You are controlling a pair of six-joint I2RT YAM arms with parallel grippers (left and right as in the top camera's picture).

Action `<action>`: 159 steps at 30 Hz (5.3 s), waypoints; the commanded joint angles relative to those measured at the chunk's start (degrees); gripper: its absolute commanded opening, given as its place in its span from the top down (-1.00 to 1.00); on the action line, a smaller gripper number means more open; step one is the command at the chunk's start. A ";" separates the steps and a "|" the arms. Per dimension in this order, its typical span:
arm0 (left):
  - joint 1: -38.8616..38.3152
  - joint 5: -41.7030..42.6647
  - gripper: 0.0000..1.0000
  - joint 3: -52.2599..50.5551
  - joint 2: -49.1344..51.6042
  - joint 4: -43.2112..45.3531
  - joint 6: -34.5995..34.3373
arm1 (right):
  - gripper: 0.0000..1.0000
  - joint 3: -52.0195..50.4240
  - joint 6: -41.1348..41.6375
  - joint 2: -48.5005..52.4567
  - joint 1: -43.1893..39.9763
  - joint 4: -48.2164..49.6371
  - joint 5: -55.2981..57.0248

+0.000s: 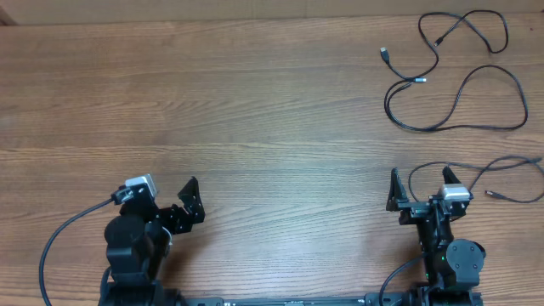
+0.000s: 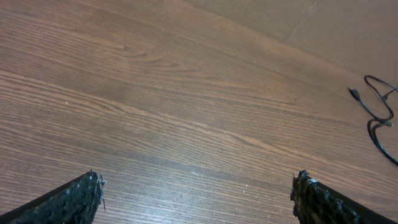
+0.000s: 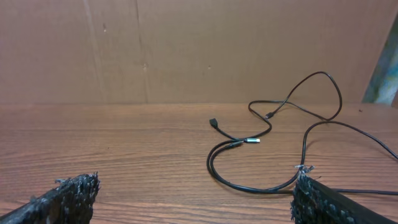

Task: Untangle cables

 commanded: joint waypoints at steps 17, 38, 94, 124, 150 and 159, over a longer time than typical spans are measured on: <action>0.35 0.61 -0.99 -6.23 -8.98 1.33 1.44 | -1.00 -0.57 0.33 -0.57 0.02 0.31 0.33; 0.33 0.61 -0.99 -6.82 -12.24 1.33 1.46 | -1.00 -0.57 0.33 -0.57 0.02 0.31 0.33; 0.28 0.94 -0.99 -20.41 -20.52 31.12 18.03 | -1.00 -0.57 0.33 -0.57 0.02 0.31 0.33; -2.67 -13.53 -0.99 -20.44 -20.52 22.23 19.63 | -1.00 -0.57 0.33 -0.57 0.02 0.31 0.33; -2.67 -11.56 -0.99 -20.41 -20.52 21.94 20.59 | -1.00 -0.57 0.31 -0.57 0.02 0.31 0.33; -2.67 -11.34 -0.99 -20.41 -20.52 22.14 20.55 | -1.00 -0.57 0.33 -0.57 0.02 0.31 0.33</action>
